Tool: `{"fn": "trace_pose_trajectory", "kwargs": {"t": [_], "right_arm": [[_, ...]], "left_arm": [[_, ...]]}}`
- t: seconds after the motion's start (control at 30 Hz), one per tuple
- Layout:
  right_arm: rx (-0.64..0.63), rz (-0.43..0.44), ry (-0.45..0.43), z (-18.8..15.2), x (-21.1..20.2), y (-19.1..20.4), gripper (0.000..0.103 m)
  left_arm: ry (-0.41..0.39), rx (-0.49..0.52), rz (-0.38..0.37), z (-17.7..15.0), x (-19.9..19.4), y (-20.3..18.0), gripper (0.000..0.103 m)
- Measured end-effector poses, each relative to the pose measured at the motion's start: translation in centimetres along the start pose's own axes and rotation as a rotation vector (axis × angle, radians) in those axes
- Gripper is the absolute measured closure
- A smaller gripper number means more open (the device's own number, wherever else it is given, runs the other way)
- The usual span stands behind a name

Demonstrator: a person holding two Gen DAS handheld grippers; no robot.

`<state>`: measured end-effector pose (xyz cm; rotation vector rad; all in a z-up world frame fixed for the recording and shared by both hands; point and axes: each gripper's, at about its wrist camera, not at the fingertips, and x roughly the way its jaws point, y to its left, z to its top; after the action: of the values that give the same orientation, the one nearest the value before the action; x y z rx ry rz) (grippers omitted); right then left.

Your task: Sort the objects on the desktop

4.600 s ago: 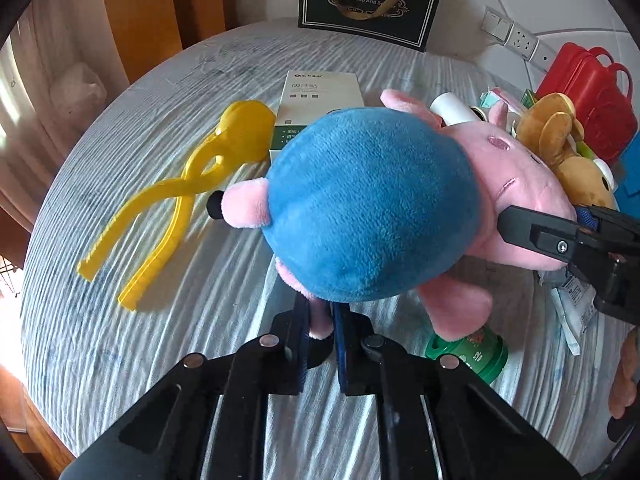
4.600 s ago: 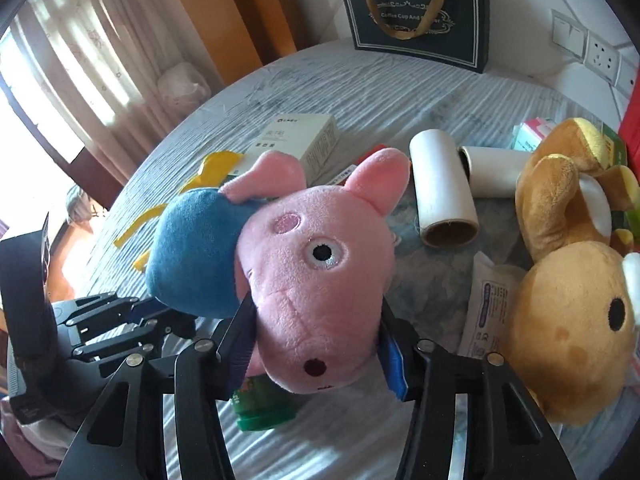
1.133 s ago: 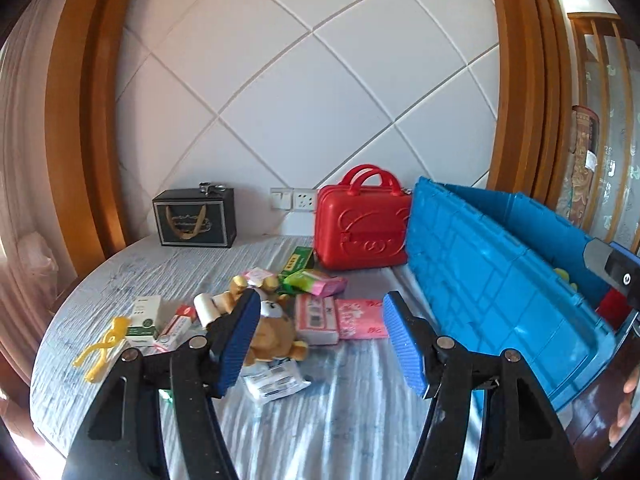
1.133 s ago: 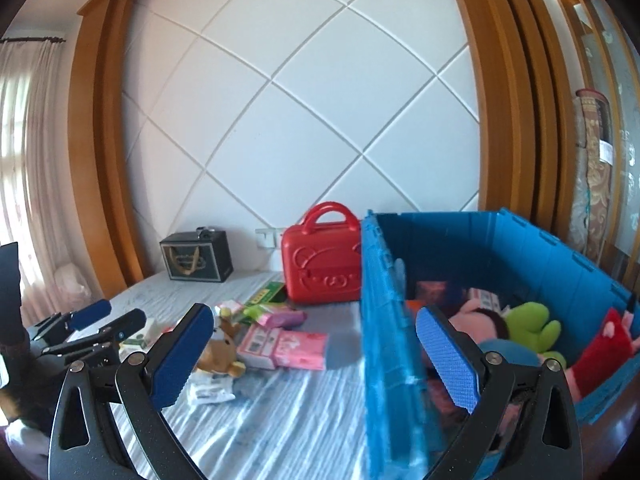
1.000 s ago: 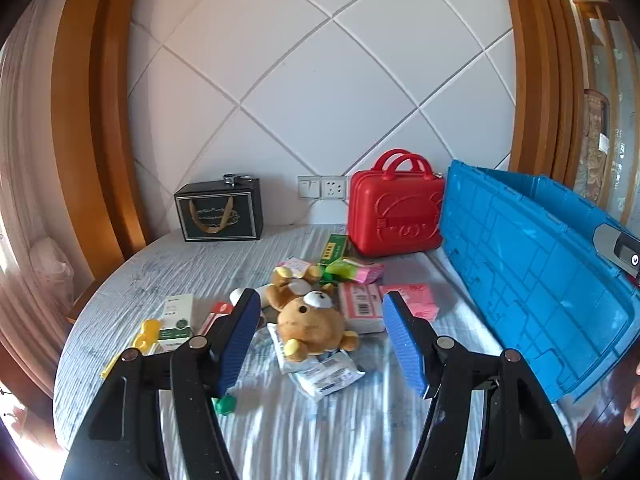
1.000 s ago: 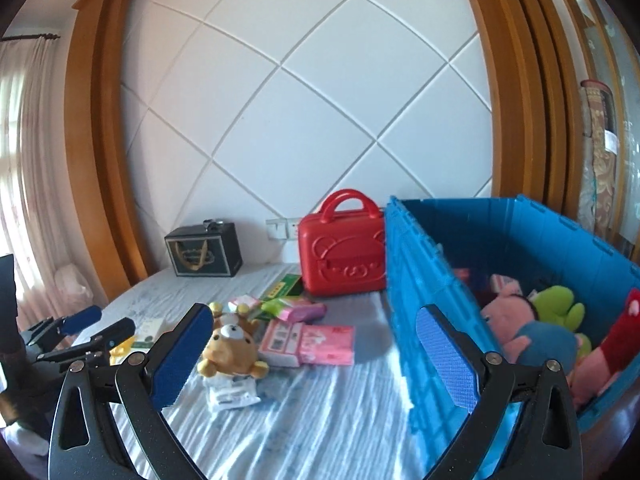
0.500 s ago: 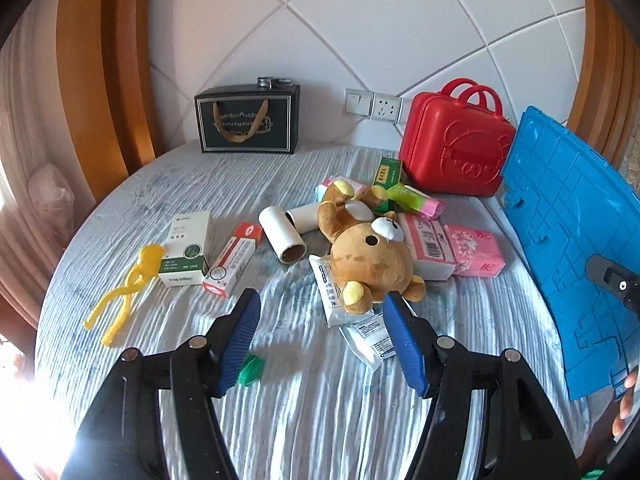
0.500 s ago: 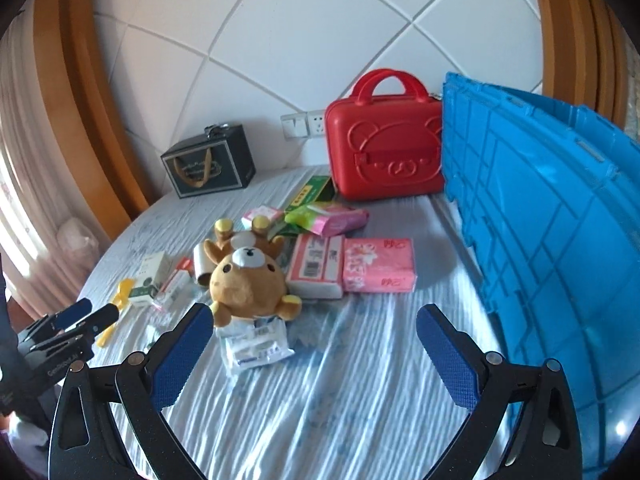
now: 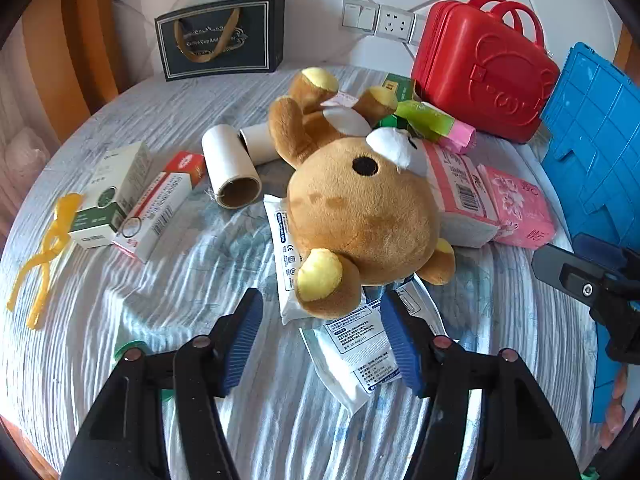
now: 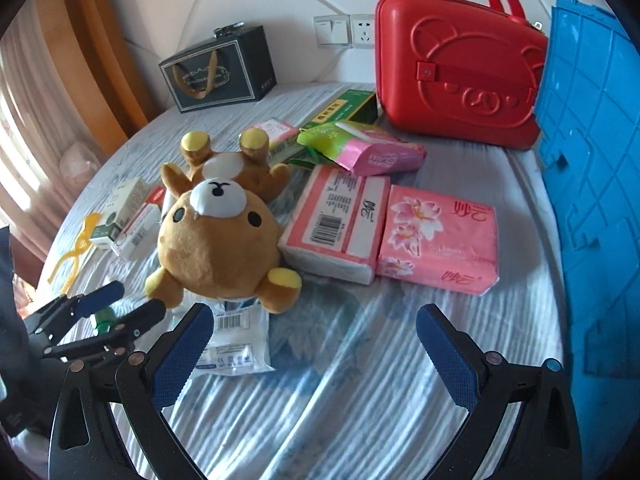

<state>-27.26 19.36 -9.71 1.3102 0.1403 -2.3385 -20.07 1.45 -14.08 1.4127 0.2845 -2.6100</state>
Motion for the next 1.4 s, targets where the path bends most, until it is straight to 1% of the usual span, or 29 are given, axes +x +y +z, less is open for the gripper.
{"fn": "trace_pose_trajectory", "kwargs": {"t": [0.07,0.1,0.13,0.17,0.2,0.3,0.4,0.43,0.47,0.57,0.6,0.67,0.73,0.83,0.93,1.03,1.07,1.13,1.17,1.2,1.23,1.27,1.3,1.33,1.37,1.4], "right_arm": [[0.001,0.002,0.016,0.4,1.3,0.0,0.000],[0.002,0.001,0.022,0.6,1.8,0.1,0.000],[0.003,0.000,0.028,0.8,2.3,0.2,0.000],[0.006,0.002,0.033,1.0,2.7,0.4,0.000],[0.007,0.010,0.041,1.1,3.1,0.5,0.000],[0.001,0.027,0.062,1.5,4.2,1.7,0.000],[-0.005,0.057,0.080,1.7,5.4,3.5,0.000],[-0.010,0.070,0.087,1.8,5.8,4.2,0.000],[-0.017,0.082,0.093,1.9,6.1,4.9,0.000],[-0.036,0.100,0.094,2.2,6.4,6.6,0.000],[-0.037,0.104,0.089,2.3,6.3,6.9,0.000],[-0.040,0.102,0.078,2.6,5.9,7.0,0.000],[-0.045,0.078,0.069,2.9,5.4,6.5,0.000],[-0.051,0.041,0.047,2.7,4.2,5.1,0.000],[-0.051,0.042,0.047,2.3,3.4,3.3,0.000],[-0.057,0.047,0.060,1.7,3.3,2.0,0.000],[-0.059,0.052,0.066,1.6,3.4,1.7,0.000],[-0.066,0.059,0.078,1.4,3.7,1.3,0.000],[-0.072,0.062,0.082,1.4,3.8,1.1,0.000],[-0.078,0.069,0.083,1.5,4.0,1.2,0.000],[-0.083,0.080,0.085,1.6,4.1,1.2,0.000],[-0.088,0.090,0.085,1.8,4.4,1.4,0.000],[-0.092,0.102,0.085,2.0,4.6,1.5,0.000],[-0.094,0.115,0.085,2.3,4.9,1.8,0.000],[-0.095,0.129,0.082,2.6,5.1,2.0,0.000],[-0.097,0.146,0.077,2.9,5.3,2.4,0.000]], "left_arm": [[0.029,0.023,-0.013,0.1,1.4,0.3,0.070],[0.047,0.027,-0.023,0.2,1.9,0.6,0.072],[0.054,0.025,-0.008,0.4,2.2,1.1,0.072],[0.046,0.025,0.017,0.7,2.2,1.8,0.073],[0.030,0.030,0.053,1.1,1.9,2.5,0.073],[-0.007,0.050,0.199,3.2,1.5,5.7,0.075],[-0.010,0.043,0.319,6.2,2.3,9.2,0.075],[-0.014,0.037,0.345,7.0,2.3,10.1,0.075],[-0.016,0.026,0.351,7.7,2.1,10.8,0.075],[-0.053,-0.029,0.294,8.0,-0.5,11.6,0.075],[-0.056,-0.054,0.262,7.6,-1.3,11.4,0.076],[-0.061,-0.102,0.164,6.7,-2.6,10.6,0.075],[-0.062,-0.121,0.090,5.3,-3.1,8.7,0.075],[-0.018,-0.137,0.019,3.6,-2.0,5.3,0.075],[0.048,-0.151,0.009,1.7,0.1,2.6,0.075],[0.102,-0.172,-0.032,0.3,2.8,1.0,0.075],[0.107,-0.160,-0.012,0.1,3.7,0.6,0.075],[0.074,-0.110,0.092,0.1,4.4,0.0,0.075],[0.071,-0.091,0.124,0.2,4.7,0.1,0.075],[0.077,-0.088,0.130,0.4,4.9,0.6,0.074],[0.081,-0.085,0.139,0.6,5.0,1.3,0.071],[0.079,-0.072,0.168,0.7,5.0,1.9,0.069],[0.074,-0.049,0.214,0.7,5.0,2.6,0.067],[0.069,-0.035,0.250,0.8,5.0,3.3,0.060],[0.072,-0.040,0.255,0.9,5.0,4.2,0.049],[0.074,-0.050,0.244,1.2,4.9,5.0,0.048]]}}
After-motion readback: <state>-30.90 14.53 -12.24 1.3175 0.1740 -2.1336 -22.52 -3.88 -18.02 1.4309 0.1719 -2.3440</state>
